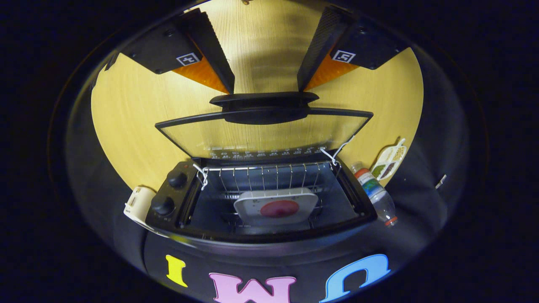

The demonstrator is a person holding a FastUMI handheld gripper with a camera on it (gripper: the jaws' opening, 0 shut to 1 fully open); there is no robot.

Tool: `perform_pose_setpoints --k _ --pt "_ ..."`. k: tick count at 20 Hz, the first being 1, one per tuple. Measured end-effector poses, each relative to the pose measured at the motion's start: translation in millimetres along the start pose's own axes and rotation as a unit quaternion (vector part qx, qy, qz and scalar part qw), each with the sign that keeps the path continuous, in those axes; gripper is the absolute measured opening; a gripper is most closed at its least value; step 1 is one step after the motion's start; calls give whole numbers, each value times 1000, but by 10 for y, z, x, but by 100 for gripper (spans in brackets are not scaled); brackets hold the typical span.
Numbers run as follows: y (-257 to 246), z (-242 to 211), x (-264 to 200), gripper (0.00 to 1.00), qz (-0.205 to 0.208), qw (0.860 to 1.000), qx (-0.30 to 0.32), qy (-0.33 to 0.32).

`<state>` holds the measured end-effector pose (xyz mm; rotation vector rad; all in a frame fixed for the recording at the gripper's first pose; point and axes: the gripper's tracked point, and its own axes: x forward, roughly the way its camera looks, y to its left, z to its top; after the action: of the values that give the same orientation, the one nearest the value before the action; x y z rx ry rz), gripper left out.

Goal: Open the toaster oven, put the food inside, and close the toaster oven door.

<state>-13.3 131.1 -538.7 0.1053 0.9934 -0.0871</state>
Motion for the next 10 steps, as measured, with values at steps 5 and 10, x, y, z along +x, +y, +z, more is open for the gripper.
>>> perform_pose_setpoints --k 5,10 --pt "-14 231 -252 97 13 999 23 -45" --pt "-36 28 -326 98 17 999 9 -35"
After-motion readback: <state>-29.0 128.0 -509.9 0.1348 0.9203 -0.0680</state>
